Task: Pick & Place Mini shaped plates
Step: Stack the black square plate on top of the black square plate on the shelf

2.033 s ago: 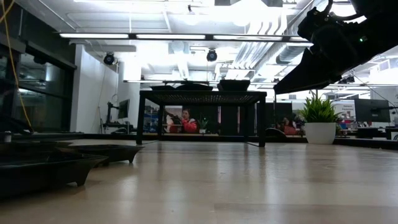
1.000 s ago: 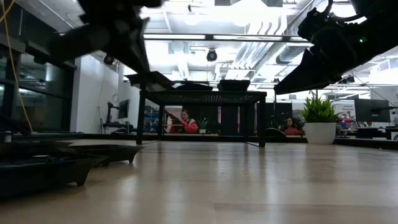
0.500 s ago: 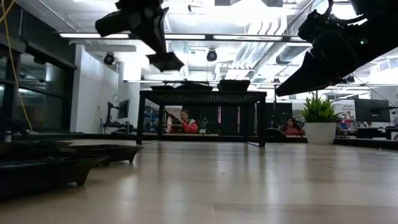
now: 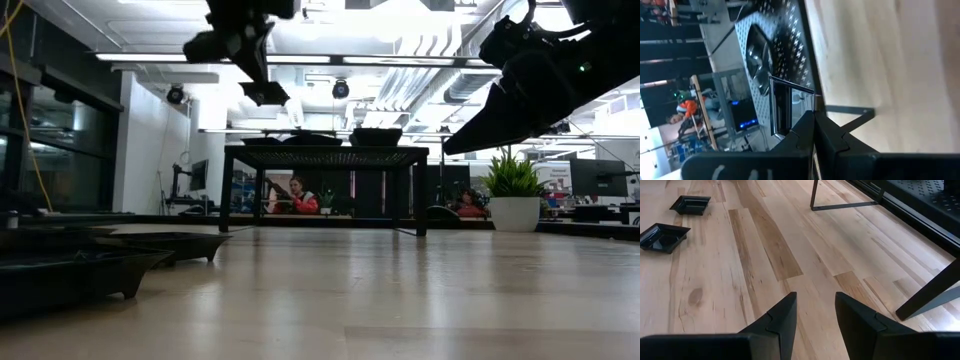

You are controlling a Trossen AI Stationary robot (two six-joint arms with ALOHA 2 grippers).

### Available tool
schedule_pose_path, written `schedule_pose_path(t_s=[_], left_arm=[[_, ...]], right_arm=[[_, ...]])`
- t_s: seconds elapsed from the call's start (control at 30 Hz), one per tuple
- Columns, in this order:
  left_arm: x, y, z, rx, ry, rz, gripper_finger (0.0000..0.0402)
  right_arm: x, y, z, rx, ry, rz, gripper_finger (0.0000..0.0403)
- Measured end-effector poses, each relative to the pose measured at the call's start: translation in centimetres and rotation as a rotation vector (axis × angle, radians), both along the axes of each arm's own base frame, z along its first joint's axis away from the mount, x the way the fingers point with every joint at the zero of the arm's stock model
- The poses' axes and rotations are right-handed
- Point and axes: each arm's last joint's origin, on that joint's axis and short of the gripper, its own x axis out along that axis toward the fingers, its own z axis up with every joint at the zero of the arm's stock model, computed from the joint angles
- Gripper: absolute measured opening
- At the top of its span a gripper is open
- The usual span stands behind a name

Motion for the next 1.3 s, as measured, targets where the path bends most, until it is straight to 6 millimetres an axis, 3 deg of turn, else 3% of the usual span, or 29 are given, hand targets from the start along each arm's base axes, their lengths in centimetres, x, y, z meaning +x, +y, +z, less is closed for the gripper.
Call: schedule_pose_path(t_s=[0.37,0.67,1.3], left_arm=[[0.2,4.2,-0.1,-0.009,0.028,0.102,0.0],[0.4,6.6,-1.5,-0.005,0.062,0.125,0.0],[0.7,7.7,-2.0,0.001,0.05,0.124,0.0]], right_arm=[[0.0,0.0,0.0,-0.001,0.0,0.001,0.0129],[0.0,0.0,0.0,-0.003,0.001,0.002,0.0129],[0.0,0.0,0.0,-0.006,0.003,0.003,0.0129]])
